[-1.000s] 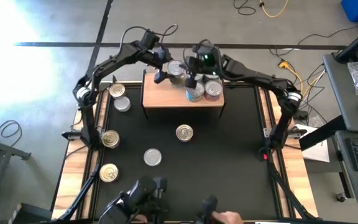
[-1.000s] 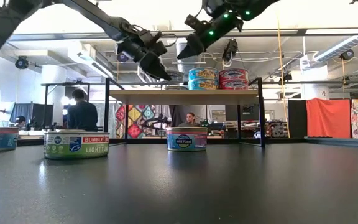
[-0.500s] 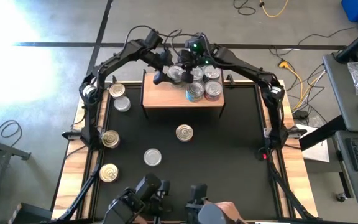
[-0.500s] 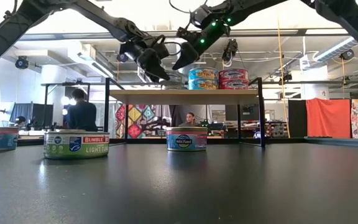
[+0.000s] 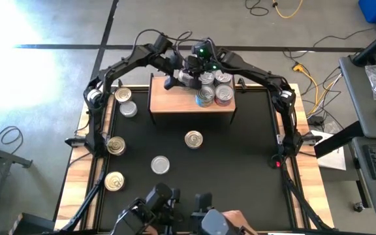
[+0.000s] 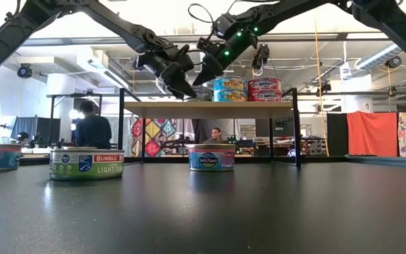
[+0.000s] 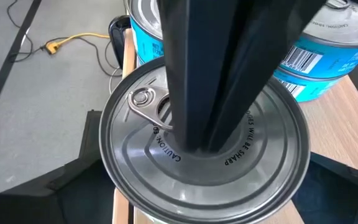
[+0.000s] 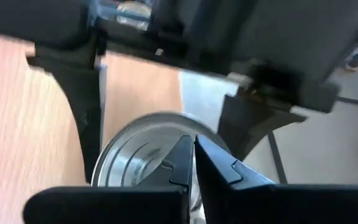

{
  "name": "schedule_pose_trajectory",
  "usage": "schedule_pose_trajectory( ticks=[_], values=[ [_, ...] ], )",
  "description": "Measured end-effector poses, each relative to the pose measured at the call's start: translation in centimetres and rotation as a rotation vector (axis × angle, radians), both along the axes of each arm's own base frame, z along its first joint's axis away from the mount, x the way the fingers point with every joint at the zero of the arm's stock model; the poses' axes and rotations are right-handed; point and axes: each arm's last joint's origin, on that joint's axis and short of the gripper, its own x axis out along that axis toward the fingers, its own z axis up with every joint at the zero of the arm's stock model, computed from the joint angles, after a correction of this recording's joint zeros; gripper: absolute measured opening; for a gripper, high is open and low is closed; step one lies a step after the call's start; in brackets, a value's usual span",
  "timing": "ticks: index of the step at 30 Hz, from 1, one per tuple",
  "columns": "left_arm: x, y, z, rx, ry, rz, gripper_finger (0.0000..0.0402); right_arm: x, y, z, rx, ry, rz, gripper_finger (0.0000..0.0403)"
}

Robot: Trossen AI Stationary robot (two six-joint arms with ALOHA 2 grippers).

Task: Stack canned seafood by type on shelf
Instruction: Stack the green tuna can on top of the other green tuna can on the shelf

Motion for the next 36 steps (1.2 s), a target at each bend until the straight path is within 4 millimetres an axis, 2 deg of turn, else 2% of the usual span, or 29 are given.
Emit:
schedule_pose_trajectory(
  ticks=[17,26,28,34,36],
  values=[
    [0.2,-0.4,0.3,0.007,0.045,0.029,0.0397,-0.1,0.2,-2.5,0.045,0.045,0.056,0.0012],
    [-0.3,-1.0,2.3,-0.016,0.097,0.019,0.0397,-0.2,0.4,-3.9,0.056,0.071,0.077,0.0012],
    [-0.6,-1.1,3.5,-0.009,0.089,0.02,0.0397,-0.2,0.4,-4.1,0.062,0.081,0.076,0.0012],
    [-1.1,-1.7,5.0,-0.035,0.121,0.025,0.0398,-0.2,0.4,-4.0,0.06,0.079,0.073,0.0012],
    [-1.2,-2.1,6.1,-0.024,0.097,0.034,0.0398,-0.1,0.3,-3.9,0.047,0.066,0.071,0.0012]
  ],
)
